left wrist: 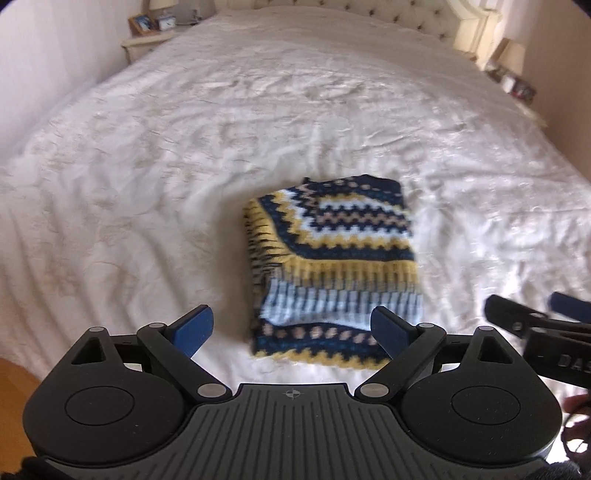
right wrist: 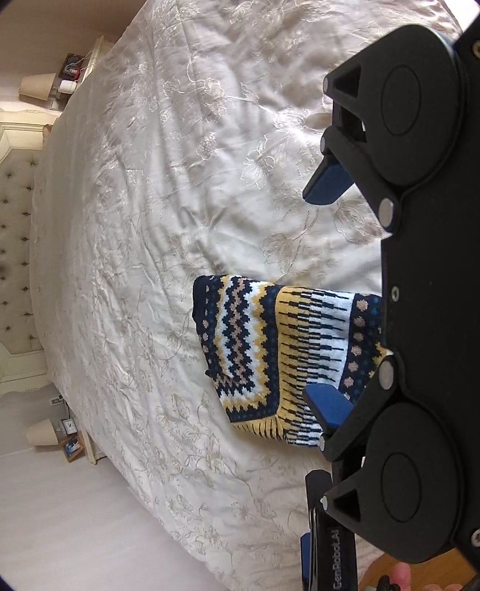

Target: Fold small clothes

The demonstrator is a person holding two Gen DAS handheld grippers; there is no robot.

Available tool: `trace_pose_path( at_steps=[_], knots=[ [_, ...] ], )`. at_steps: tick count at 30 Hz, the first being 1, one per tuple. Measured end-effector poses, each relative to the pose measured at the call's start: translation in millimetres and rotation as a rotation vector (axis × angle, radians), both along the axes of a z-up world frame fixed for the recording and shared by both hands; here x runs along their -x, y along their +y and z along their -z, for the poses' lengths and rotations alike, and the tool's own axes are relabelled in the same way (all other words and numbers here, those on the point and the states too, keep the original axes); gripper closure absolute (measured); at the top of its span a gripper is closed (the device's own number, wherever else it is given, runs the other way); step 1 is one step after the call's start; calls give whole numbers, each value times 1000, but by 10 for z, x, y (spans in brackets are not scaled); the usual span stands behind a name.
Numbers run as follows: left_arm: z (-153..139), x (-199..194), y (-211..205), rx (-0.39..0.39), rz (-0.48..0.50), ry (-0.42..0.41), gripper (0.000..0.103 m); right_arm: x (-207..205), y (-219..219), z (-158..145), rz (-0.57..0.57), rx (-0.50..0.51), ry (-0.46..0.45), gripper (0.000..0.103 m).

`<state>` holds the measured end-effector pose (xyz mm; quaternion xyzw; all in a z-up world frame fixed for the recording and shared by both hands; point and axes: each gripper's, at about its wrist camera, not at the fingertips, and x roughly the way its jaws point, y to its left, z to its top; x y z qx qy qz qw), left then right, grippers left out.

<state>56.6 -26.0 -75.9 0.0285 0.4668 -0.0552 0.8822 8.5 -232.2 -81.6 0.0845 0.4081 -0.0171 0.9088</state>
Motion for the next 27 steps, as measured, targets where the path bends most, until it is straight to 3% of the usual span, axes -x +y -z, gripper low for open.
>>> trace_pose_path(
  at_steps=[10, 16, 19, 24, 27],
  knots=[
    [-105, 179, 28, 52, -13, -28, 15, 100, 61, -85, -14, 4, -20, 1],
    [-179, 263, -57, -4, 8, -91, 15, 133, 48, -113, -12, -4, -34, 1],
    [-185, 267, -65, 8, 1, -82, 15, 136, 37, -115, -11, -4, -34, 1],
    [-185, 281, -125, -40, 0, -78, 15, 169, 31, -131, 0, -8, -37, 1],
    [-196, 288, -126, -21, -3, -69, 15, 185, 25, -136, 6, -7, -36, 1]
  ],
)
